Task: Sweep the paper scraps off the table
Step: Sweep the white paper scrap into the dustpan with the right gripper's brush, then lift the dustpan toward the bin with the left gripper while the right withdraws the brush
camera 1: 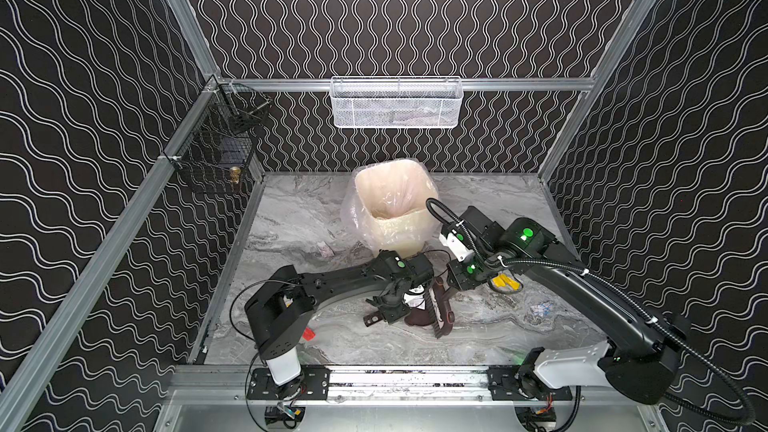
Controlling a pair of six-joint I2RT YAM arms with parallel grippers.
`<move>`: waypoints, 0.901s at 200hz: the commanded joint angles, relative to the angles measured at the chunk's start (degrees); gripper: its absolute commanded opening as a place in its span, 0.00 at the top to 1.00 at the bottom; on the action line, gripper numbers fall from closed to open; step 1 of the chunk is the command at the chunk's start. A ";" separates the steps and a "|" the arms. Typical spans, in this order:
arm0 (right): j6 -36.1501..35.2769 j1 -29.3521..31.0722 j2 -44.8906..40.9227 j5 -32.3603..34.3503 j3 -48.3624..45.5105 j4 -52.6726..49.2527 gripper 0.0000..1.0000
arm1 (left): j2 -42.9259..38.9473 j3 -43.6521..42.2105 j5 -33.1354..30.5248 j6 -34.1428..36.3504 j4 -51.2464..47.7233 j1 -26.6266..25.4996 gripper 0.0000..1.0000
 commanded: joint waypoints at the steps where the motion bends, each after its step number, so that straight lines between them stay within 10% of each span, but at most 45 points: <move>1: 1.84 -1.34 -2.63 2.99 0.93 -2.31 1.00 | -3.06 -1.77 0.54 -2.87 2.88 0.03 1.00; 180: -0.94 -20.99 -12.77 -4.18 5.09 3.20 1.00 | -29.31 5.12 -10.82 -27.61 -19.61 -8.58 1.00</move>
